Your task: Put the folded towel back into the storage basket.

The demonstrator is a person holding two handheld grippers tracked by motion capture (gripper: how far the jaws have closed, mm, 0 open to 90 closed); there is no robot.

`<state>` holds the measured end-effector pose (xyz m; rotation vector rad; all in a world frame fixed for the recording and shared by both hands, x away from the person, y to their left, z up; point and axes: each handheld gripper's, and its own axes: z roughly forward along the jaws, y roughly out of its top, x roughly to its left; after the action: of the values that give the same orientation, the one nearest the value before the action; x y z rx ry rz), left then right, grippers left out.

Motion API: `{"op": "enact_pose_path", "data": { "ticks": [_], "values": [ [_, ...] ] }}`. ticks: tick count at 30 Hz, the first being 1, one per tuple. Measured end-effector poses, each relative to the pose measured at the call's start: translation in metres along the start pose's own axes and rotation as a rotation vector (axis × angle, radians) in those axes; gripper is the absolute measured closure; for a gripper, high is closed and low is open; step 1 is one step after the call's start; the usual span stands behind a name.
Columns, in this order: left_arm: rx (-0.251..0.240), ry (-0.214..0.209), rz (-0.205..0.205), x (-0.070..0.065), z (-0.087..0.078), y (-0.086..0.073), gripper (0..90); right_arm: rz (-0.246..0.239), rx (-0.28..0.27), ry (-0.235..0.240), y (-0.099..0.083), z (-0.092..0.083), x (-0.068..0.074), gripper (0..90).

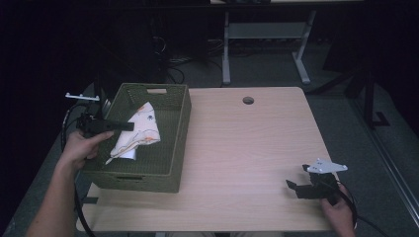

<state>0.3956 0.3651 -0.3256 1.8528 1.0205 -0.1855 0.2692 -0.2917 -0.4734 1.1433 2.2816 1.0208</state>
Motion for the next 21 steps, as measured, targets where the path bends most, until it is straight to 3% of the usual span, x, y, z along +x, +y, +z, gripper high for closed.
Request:
{"op": "enact_pose_path", "data": {
  "ticks": [12, 21],
  "values": [
    [0.014, 0.018, -0.005, 0.010, -0.004, 0.002, 82.0, -0.001, 0.010, -0.003, 0.000, 0.003, 0.000, 13.9],
    [0.059, 0.038, 0.023, 0.012, 0.008, 0.008, 82.0, 0.001, 0.016, -0.004, 0.000, 0.003, 0.000, 14.0]
  ]
}}
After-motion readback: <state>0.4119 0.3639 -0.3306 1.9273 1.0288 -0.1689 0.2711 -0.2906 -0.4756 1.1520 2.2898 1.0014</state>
